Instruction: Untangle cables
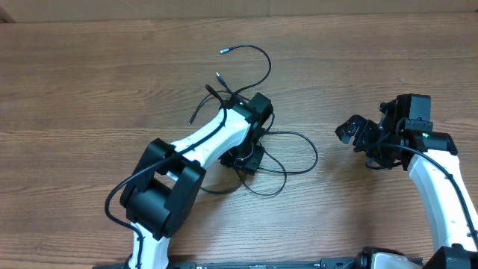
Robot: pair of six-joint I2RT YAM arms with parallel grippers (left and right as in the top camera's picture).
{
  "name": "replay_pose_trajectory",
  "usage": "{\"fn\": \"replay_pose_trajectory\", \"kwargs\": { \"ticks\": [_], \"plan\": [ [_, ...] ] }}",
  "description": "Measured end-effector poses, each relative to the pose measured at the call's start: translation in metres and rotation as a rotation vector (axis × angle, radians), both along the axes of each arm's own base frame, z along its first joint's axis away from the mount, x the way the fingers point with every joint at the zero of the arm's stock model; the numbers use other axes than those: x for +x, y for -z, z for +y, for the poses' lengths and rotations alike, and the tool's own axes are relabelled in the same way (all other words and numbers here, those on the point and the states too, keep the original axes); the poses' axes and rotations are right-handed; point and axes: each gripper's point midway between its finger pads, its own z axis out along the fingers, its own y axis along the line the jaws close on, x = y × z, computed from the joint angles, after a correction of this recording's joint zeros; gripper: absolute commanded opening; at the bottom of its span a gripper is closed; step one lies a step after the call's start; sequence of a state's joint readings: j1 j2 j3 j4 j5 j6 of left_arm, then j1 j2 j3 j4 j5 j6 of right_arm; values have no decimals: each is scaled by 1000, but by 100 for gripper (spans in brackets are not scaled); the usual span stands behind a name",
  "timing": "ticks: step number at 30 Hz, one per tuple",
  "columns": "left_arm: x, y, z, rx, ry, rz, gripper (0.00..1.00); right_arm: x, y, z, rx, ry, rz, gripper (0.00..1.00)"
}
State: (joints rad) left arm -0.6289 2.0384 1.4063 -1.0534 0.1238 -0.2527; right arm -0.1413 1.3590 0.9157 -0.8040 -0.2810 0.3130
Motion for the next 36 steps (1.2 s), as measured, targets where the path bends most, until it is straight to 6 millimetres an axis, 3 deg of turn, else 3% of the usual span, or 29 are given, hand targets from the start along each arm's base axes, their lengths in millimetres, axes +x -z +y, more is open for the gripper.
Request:
{"fn": "replay_pose_trajectory", "kwargs": {
  "ticks": [7, 13, 25, 36],
  "plan": [
    [-7, 0, 5, 28, 6, 24, 39, 0, 0, 0, 0, 0, 2, 100],
    [-16, 2, 8, 46, 15, 48, 34, -1, 0, 0, 1, 0, 5, 100],
    [-31, 4, -7, 47, 118, 47, 27, -1, 0, 0, 1, 0, 5, 100],
    [-39, 2, -1, 72, 132, 78, 26, -1, 0, 0, 1, 0, 5, 100]
  ]
}}
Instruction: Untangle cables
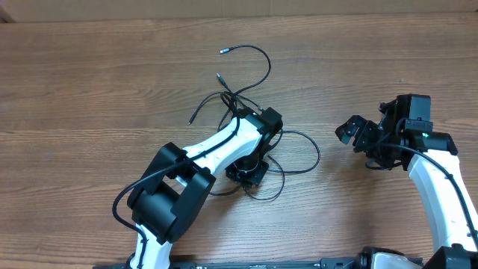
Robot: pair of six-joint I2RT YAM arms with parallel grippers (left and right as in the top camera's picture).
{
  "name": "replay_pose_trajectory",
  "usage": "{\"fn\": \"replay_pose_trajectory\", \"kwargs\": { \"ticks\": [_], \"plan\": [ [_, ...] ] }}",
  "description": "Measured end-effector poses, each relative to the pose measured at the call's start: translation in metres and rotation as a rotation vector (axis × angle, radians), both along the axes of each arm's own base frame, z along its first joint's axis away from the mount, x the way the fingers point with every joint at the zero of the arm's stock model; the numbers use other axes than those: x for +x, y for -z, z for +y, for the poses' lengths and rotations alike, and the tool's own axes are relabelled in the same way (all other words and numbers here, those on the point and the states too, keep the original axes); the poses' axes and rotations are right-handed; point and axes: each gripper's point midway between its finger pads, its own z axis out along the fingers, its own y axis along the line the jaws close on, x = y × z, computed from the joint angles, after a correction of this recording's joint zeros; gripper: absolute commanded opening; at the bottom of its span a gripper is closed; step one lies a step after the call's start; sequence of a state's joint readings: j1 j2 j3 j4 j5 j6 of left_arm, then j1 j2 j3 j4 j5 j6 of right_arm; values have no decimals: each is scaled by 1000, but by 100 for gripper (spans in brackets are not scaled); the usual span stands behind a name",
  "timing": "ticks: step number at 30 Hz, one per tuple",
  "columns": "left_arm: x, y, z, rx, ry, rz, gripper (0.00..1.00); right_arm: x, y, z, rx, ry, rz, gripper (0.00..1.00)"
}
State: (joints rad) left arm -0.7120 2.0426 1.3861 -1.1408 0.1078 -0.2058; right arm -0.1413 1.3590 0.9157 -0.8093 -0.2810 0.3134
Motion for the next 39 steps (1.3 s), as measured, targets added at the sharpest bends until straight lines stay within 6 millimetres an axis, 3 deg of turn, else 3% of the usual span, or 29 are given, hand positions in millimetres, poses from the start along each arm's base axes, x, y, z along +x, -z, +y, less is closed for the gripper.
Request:
{"fn": "replay_pose_trajectory", "kwargs": {
  "ticks": [5, 17, 23, 39],
  "plan": [
    [0, 0, 0, 0, 0, -1, 20, 0, 0, 0, 0, 0, 0, 100],
    [11, -2, -8, -32, 28, -41, 40, 0, 0, 0, 0, 0, 0, 100],
    [28, -4, -18, -62, 35, -109, 43, 0, 0, 0, 0, 0, 0, 100],
    [30, -4, -17, -57, 36, -117, 43, 0, 0, 0, 0, 0, 0, 100]
  ]
}}
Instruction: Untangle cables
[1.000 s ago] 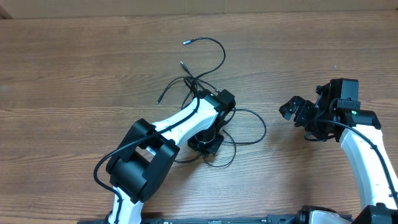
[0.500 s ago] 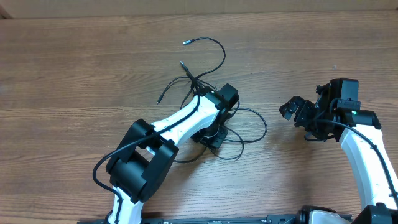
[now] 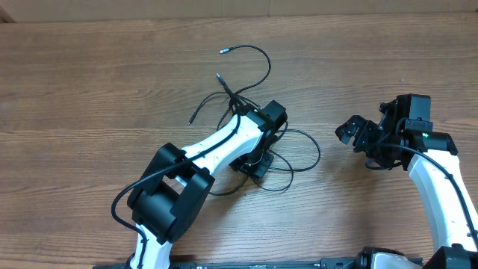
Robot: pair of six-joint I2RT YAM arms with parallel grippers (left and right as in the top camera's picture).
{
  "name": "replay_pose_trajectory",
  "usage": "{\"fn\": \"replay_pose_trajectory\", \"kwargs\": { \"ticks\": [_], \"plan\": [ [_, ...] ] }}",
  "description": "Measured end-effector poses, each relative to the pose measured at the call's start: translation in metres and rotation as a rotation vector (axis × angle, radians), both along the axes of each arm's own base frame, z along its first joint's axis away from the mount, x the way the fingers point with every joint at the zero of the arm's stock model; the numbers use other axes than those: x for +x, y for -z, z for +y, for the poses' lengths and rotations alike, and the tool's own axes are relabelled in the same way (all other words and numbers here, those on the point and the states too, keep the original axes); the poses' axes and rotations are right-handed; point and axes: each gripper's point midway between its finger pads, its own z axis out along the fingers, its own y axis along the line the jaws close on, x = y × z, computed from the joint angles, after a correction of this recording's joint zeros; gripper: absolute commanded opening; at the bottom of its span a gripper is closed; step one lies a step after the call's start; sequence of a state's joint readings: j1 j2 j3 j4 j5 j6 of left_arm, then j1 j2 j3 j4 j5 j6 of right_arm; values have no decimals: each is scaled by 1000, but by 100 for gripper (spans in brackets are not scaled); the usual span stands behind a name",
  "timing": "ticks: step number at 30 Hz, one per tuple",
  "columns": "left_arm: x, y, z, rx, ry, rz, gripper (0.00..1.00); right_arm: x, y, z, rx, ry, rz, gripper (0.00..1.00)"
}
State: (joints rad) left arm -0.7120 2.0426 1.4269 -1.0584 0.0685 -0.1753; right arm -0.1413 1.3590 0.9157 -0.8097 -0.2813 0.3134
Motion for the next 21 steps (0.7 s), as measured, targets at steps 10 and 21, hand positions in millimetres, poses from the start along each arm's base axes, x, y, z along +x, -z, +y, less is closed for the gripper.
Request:
{"fn": "replay_pose_trajectory", "kwargs": {
  "ticks": [10, 21],
  "plan": [
    [14, 1, -5, -16, 5, -61, 53, 0, 0, 0, -1, 0, -1, 100],
    [35, 1, -16, -49, 5, -153, 55, -1, 0, 0, 0, 0, 3, 100]
  ]
}}
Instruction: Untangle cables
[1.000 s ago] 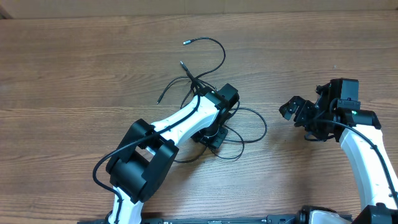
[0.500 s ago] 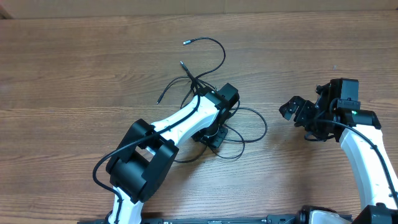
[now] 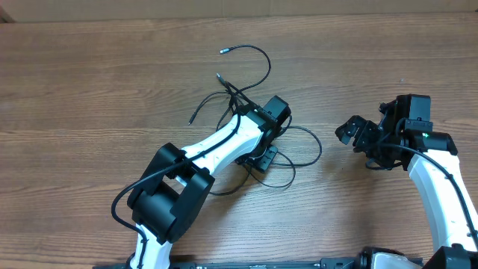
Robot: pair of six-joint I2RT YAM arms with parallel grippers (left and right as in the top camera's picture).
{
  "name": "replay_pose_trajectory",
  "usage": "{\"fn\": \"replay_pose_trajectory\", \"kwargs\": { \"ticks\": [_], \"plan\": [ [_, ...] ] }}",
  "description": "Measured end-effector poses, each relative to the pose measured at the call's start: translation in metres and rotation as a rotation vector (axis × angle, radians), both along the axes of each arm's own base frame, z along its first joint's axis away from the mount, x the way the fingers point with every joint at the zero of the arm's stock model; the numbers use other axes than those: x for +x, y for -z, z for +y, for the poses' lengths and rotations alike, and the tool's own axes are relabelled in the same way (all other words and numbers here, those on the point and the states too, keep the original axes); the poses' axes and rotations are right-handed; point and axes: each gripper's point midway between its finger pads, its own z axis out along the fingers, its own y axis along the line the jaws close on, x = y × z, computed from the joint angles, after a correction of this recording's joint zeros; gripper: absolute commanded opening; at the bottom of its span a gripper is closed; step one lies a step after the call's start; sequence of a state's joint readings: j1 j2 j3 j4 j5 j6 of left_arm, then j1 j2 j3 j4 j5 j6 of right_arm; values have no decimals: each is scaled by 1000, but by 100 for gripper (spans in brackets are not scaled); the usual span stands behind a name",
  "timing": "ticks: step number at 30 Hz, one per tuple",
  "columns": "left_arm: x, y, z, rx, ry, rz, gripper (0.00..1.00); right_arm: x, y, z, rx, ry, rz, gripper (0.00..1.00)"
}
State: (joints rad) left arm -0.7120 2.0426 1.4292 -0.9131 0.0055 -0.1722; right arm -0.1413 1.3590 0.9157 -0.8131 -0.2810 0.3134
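Note:
A tangle of thin black cables (image 3: 317, 149) lies mid-table, in the overhead view only. One free plug end (image 3: 224, 51) reaches far back, another (image 3: 218, 75) lies nearer, and a third (image 3: 191, 119) points left. My left gripper (image 3: 261, 159) is down in the knot under its own wrist, and its jaws look shut on a strand of the black cable. Loops spread out right of it and toward the front. My right gripper (image 3: 349, 131) hovers open to the right of the tangle, clear of every strand, with nothing between its fingers.
The wooden table (image 3: 89, 90) carries nothing but the cables. The white left arm (image 3: 216, 146) lies across the tangle's left part and hides it. The right arm (image 3: 437, 175) stands at the right edge. Both arm bases sit at the front edge.
My left gripper has shifted slightly right and toward the back. The loops right of it have moved a little right with it. The right arm has not moved.
My left gripper first sat in the knot a little left of centre. It was then further right and nearer the front, later back up and right again. The loops have crept rightward with it, while the far plug ends and the right gripper stayed put.

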Motion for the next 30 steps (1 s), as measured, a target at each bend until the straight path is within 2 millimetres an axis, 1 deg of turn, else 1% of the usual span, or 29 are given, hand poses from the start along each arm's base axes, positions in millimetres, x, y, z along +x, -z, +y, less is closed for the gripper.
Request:
{"fn": "replay_pose_trajectory", "kwargs": {
  "ticks": [4, 11, 16, 19, 22, 26, 29, 30],
  "plan": [
    [1, 0, -1, -3, 0, -5, 55, 0, 0, 0, 0, 0, 0, 100],
    [-4, 0, -7, -40, -2, 28, 53, 0, 0, 0, 0, 0, 1, 100],
    [-6, 0, -8, -47, -3, 35, 48, 0, 0, 0, 0, 0, 1, 100],
    [-7, 0, -8, -45, -5, 39, 41, 0, 0, 0, 0, -1, 1, 100],
    [-7, 0, -8, -47, -6, 41, 36, 0, 0, 0, 0, -1, 1, 100],
    [-5, 0, -8, -51, -8, 35, 38, 0, 0, 0, 0, 0, 1, 100],
    [1, 0, -8, -63, -49, 25, 39, 0, 0, 0, 0, 0, 1, 100],
    [4, 0, -6, -67, -81, 23, 42, 0, 0, 0, 0, 0, 1, 100]
  ]
}}
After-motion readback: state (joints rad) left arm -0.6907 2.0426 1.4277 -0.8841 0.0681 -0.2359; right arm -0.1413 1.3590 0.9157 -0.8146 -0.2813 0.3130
